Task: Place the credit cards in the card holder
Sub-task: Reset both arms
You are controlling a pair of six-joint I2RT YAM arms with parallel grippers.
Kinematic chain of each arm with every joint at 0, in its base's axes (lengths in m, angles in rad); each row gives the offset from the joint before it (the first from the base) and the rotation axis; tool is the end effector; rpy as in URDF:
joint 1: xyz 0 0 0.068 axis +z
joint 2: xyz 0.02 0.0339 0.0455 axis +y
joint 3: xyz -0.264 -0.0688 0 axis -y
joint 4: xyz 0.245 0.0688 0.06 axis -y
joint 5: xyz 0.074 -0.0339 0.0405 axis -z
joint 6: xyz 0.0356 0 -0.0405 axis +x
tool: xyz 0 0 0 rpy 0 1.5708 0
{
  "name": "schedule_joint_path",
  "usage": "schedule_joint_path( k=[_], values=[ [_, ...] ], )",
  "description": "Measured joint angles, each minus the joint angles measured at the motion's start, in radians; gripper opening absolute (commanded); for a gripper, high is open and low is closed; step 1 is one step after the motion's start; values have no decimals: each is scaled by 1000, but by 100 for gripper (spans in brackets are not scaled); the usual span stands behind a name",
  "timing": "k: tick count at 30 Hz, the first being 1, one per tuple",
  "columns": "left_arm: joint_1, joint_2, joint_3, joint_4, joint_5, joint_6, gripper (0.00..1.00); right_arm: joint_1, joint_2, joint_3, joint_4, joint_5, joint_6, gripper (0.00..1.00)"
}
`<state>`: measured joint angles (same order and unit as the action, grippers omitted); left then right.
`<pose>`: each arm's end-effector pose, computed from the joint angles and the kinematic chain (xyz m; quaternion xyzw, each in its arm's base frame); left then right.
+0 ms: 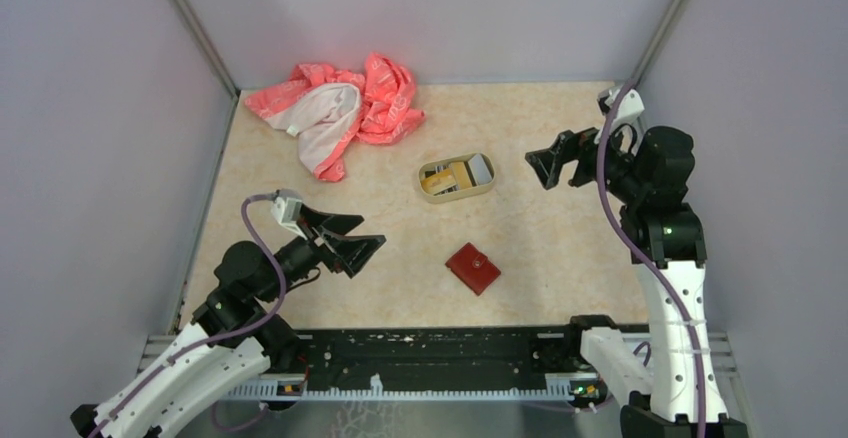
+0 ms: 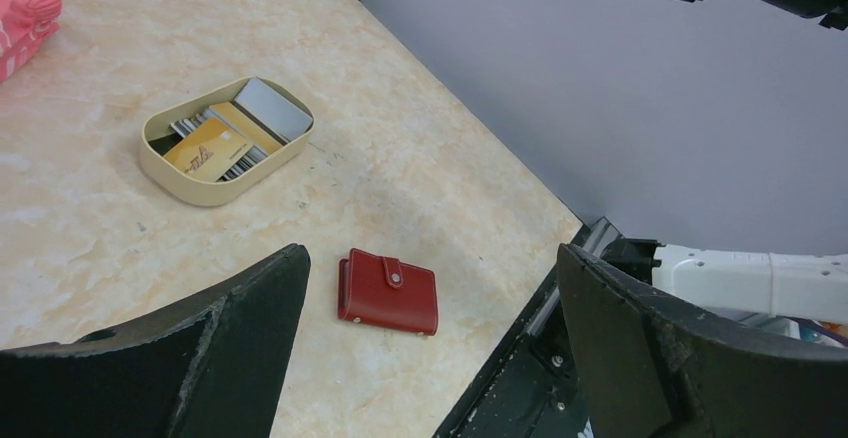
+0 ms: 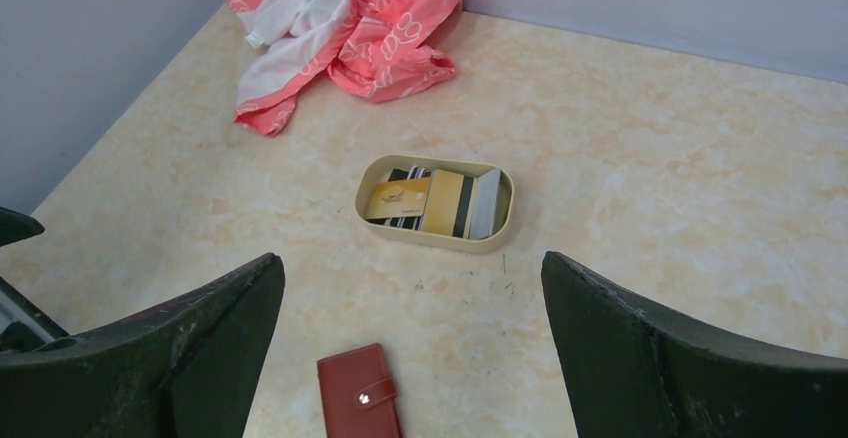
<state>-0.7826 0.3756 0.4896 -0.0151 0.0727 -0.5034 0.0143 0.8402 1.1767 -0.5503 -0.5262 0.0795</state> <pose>0.0832 -0.0864 0.3086 0.1200 0.6606 -0.4636 0.5782 0.1574 0.0201 0.4254 -0.1386 0.7566 0.2307 0.5959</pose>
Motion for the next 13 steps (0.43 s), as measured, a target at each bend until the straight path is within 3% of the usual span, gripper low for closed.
schedule_joint_path(
  k=[13],
  values=[
    [0,64,-1,19,-1,14,99,0,22,-7,10,-24,-25,99]
  ],
)
